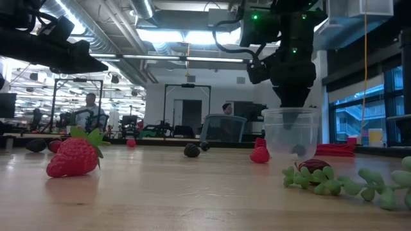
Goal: Pick and placing Produce into tupperware
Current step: Put the bottom red cherry into the transparent container, then put the bottom red raspberry into the transparent container
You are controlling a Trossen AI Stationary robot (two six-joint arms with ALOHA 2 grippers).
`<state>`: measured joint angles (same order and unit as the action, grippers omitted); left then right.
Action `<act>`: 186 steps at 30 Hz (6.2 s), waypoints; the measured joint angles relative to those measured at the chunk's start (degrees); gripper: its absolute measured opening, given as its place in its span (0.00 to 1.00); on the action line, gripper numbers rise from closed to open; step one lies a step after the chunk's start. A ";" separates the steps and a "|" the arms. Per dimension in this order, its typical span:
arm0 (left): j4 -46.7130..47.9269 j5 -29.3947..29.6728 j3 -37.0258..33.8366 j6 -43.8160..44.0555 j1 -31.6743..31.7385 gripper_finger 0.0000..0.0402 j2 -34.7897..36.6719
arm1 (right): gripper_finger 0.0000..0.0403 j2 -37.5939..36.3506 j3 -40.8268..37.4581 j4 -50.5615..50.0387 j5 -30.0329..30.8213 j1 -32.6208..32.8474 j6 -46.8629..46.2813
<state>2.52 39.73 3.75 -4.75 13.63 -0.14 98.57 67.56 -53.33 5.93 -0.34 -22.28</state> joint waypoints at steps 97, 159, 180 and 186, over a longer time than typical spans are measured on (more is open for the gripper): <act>0.01 0.00 0.00 0.02 0.02 0.31 -0.02 | 0.14 -1.92 -16.69 49.09 -3.35 25.71 7.48; 0.02 0.02 0.00 -0.46 0.02 0.31 0.00 | 0.36 -0.64 -2.24 2.52 1.41 1.31 3.06; 0.01 0.00 0.00 -0.46 0.02 0.31 -0.02 | 0.46 -0.91 11.87 12.10 9.68 10.36 4.23; 0.02 0.00 0.00 -0.44 0.02 0.31 -0.01 | 0.46 -0.68 3.35 26.93 14.62 15.07 5.33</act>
<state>2.55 39.72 3.75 -5.19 13.65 -0.15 97.89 70.91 -26.40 20.56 14.73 -16.95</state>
